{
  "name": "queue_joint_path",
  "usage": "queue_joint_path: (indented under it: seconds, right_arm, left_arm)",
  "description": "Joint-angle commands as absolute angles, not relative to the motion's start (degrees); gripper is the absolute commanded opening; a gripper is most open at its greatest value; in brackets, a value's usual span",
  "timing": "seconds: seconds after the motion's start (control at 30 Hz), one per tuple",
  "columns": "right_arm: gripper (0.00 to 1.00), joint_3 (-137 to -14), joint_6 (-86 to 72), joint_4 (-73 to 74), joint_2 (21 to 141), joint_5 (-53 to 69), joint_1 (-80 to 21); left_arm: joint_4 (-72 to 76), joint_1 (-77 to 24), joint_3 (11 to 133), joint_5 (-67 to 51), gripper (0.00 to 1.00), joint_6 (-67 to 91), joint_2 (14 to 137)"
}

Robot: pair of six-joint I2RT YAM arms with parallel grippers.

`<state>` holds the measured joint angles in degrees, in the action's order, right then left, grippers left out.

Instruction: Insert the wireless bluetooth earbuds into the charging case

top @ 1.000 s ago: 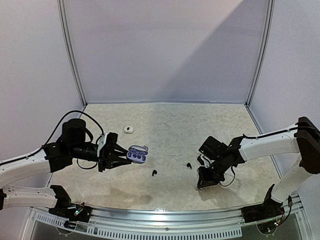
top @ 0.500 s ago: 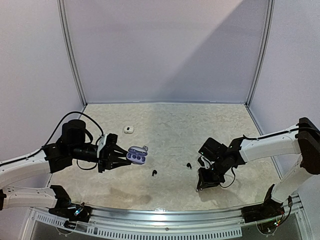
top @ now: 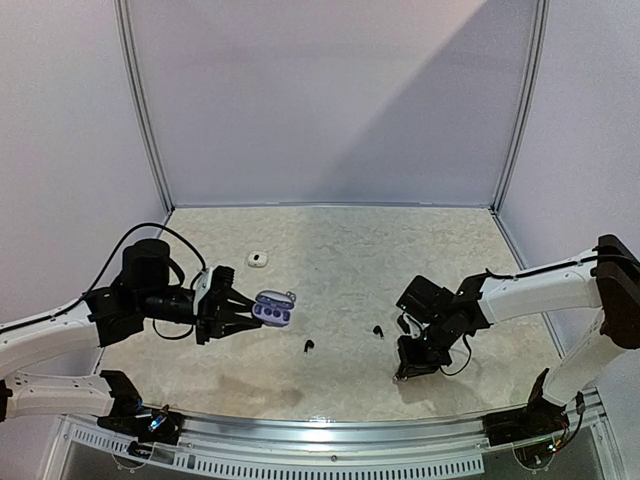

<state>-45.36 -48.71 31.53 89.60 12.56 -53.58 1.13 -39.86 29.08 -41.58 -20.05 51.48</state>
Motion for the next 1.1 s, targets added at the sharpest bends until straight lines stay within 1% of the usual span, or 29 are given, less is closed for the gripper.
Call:
queue_joint_path:
  seconds: [0.0, 0.23, 0.37, 0.47, 0.6, 0.8, 1.07]
  right_arm:
    - [0.04, -49.13, -46.9, 35.62, 89.22, 8.62, -54.59]
    - [0.03, -57.59, -42.98, 38.29, 87.71, -0.68, -56.5]
    - [0.02, -66.79, -38.7, 39.39, 86.81, -10.88, -58.36]
    - [0.02, -75.14, -33.49, 37.33, 86.87, -17.45, -59.93]
    - [0.02, -81.66, -25.31, 28.95, 87.39, -23.36, -62.67]
    - [0.0, -83.58, -12.41, 13.39, 87.44, -27.89, -68.08]
    - [0.0, -83.36, -0.77, -2.52, 90.54, -26.66, -72.17]
  left_arm:
    - [3.33, -39.99, 28.12, -40.23, 0.0, -19.28, 50.85]
    - [8.98, -39.99, 26.68, -35.29, 0.0, -12.79, 50.89]
    - [13.63, -40.08, 25.95, -29.84, 0.0, -7.74, 51.26]
    - [16.92, -40.08, 26.16, -26.34, 0.0, -6.18, 51.58]
    - [21.47, -40.08, 26.51, -23.05, 0.0, -5.94, 51.86]
    - [27.98, -40.08, 26.36, -21.17, 0.0, -3.93, 52.22]
    - [33.96, -39.99, 26.32, -21.16, 0.0, -0.22, 53.99]
